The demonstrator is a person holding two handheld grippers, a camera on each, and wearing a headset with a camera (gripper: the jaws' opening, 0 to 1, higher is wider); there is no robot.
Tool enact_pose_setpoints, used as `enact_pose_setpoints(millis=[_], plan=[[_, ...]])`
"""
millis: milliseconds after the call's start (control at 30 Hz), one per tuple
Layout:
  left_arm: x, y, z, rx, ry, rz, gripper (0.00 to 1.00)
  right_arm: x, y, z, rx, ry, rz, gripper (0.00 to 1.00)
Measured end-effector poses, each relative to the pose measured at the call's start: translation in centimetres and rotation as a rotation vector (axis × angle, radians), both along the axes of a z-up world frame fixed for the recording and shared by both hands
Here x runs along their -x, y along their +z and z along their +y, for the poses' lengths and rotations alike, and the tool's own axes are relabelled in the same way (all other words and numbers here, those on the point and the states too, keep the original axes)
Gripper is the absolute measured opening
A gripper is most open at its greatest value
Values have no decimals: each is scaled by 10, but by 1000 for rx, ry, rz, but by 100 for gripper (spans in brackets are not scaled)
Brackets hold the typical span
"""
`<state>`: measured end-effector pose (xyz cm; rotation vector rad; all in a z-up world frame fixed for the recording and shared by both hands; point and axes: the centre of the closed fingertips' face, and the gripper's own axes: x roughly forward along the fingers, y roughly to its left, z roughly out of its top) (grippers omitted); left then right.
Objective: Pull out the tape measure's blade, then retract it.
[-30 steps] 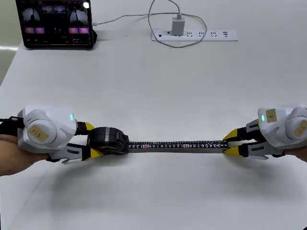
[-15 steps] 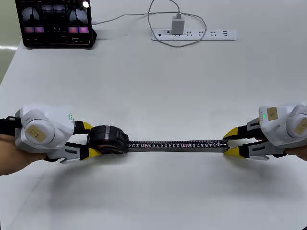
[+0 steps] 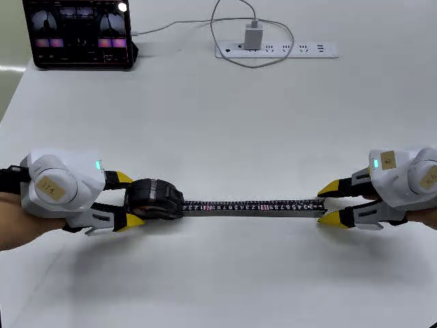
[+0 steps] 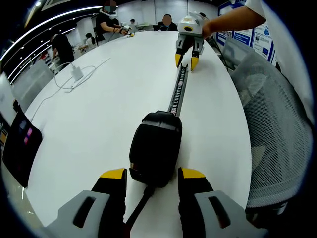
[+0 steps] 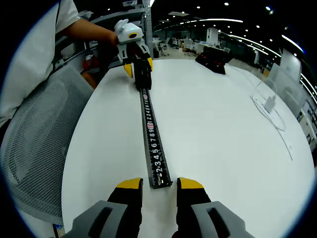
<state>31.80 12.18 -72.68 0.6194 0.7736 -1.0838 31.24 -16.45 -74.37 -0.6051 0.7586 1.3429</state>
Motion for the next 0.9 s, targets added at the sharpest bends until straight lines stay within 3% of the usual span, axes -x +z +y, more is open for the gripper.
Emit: enact_pose_setpoints(millis=[333, 500, 900], plan=[[-1, 12, -3, 56, 76, 6, 47, 0, 11, 7, -37, -118, -21, 35], [-2, 18, -3, 82, 109, -10, 50, -3, 21, 6, -64, -184, -35, 38], [1, 29, -3, 124, 175, -35, 55, -3, 29, 5, -83, -252, -50, 44]])
